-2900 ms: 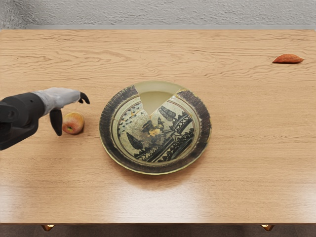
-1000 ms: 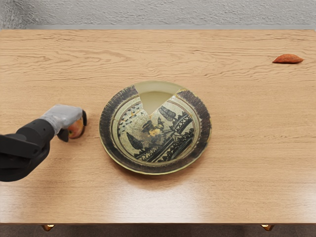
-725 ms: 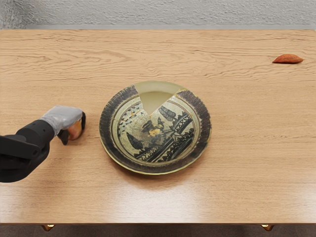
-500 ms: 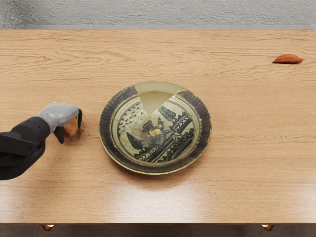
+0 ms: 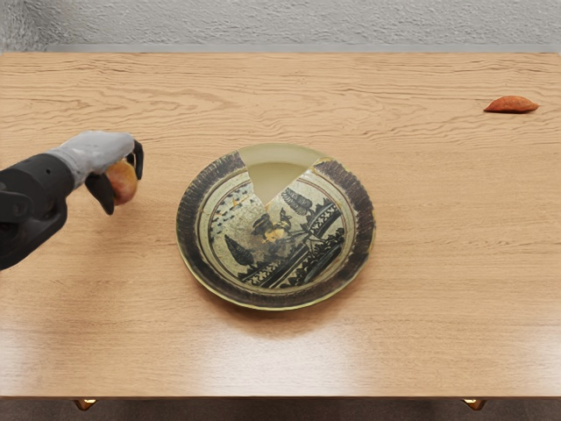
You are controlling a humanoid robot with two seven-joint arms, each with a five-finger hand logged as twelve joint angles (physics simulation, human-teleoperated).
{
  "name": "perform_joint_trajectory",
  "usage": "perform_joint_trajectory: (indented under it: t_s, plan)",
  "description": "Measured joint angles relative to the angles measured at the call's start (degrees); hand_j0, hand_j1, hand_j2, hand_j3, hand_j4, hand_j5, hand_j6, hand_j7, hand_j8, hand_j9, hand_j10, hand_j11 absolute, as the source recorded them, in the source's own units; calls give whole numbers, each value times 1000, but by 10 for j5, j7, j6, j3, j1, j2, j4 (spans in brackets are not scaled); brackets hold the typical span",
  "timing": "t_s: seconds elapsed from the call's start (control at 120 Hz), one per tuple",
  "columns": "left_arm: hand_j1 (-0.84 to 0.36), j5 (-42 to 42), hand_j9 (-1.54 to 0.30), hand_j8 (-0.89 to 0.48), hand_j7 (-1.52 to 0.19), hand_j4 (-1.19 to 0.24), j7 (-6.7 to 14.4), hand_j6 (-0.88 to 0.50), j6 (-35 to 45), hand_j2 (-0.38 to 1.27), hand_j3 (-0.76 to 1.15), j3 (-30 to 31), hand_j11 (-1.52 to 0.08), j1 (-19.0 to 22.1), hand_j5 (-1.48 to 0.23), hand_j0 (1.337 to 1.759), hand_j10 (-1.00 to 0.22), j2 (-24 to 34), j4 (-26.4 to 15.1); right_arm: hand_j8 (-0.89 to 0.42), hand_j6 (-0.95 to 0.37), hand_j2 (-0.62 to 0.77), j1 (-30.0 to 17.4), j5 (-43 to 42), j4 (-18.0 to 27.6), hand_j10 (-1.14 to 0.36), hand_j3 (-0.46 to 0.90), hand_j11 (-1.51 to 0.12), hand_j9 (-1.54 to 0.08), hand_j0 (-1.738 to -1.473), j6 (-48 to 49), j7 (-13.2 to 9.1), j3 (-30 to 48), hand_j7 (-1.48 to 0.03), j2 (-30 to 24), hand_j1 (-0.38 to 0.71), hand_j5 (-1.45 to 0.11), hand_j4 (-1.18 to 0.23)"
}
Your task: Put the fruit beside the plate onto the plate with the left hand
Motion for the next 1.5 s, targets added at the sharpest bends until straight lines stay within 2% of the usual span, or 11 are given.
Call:
perform_joint_trajectory:
  t_s: [0.058, 0.1, 0.208, 0.417, 0.533, 0.808, 1.033, 1.117, 1.175, 1.275, 1.5]
  plan:
    - [-201, -9, -1173, -294, -1187, -563, -1, -274, -26, 492, -5, -14, -1162, -8, -1213, 1649, -549, 8, -3, -33, -33, -7, 0, 0, 0, -33, 0, -43, -43, -1658, 0, 0, 0, -43, 0, -310, -43, -33]
    - [-180, -18, -1170, -301, -1186, -563, -2, -265, -47, 404, -4, -25, -1158, -12, -1210, 1649, -576, 11, -5, -33, -33, -7, 0, 0, 0, -33, 0, -43, -43, -1658, 0, 0, 0, -43, 0, -310, -43, -33]
    - [-228, -47, -1168, -286, -1181, -547, -8, -245, -106, 503, -2, -53, -1162, -31, -1210, 1650, -592, 20, -8, -33, -33, -7, 0, 0, 0, -33, 0, -43, -43, -1658, 0, 0, 0, -43, 0, -310, -43, -33]
    - [-268, -120, -1166, -269, -1180, -522, -23, -225, -228, 565, -1, -107, -1167, -59, -1202, 1650, -592, 26, -11, -33, -33, -7, 0, 0, 0, -33, 0, -43, -43, -1658, 0, 0, 0, -43, 0, -310, -43, -33]
    - [-277, -155, -1160, -265, -1190, -512, -27, -204, -272, 583, 0, -125, -1168, -93, -1231, 1650, -599, 12, -11, -33, -33, -7, 0, 0, 0, -33, 0, -43, -43, -1658, 0, 0, 0, -43, 0, -310, -43, -33]
    - [-272, -195, -1148, -294, -1221, -537, -27, -227, -273, 614, 0, -132, -1160, -120, -1267, 1651, -635, -96, -9, -33, -33, -7, 0, 0, 0, -33, 0, -43, -43, -1658, 0, 0, 0, -43, 0, -310, -43, -33]
    - [-236, -199, -1151, -335, -1211, -604, -25, -264, -257, 618, 0, -133, -1155, -114, -1279, 1652, -707, -124, 1, -33, -33, -7, 0, 0, 0, -33, 0, -43, -43, -1658, 0, 0, 0, -43, 0, -310, -43, -33]
    - [-268, -200, -1150, -316, -1217, -606, -25, -247, -257, 669, 0, -133, -1150, -112, -1292, 1651, -692, -130, 6, -33, -33, -7, 0, 0, 0, -33, 0, -43, -43, -1658, 0, 0, 0, -43, 0, -310, -43, -33]
    - [-271, -200, -1107, -332, -1177, -613, -24, -261, -256, 675, 0, -132, -1110, -109, -1255, 1651, -702, -131, 9, -33, -33, -7, 0, 0, 0, -33, 0, -43, -43, -1658, 0, 0, 0, -43, 0, -310, -43, -33]
    - [-265, -198, -989, -371, -1038, -641, -24, -339, -253, 639, 0, -132, -992, -104, -1093, 1653, -693, -135, 13, -33, -33, -7, 0, 0, 0, -33, 0, -43, -43, -1658, 0, 0, 0, -43, 0, -310, -43, -33]
    - [-230, -197, -753, -396, -770, -541, -25, -413, -250, 368, 0, -131, -754, -96, -786, 1657, -558, -147, 19, -33, -33, -7, 0, 0, 0, -33, 0, -43, -43, -1658, 0, 0, 0, -43, 0, -310, -43, -33]
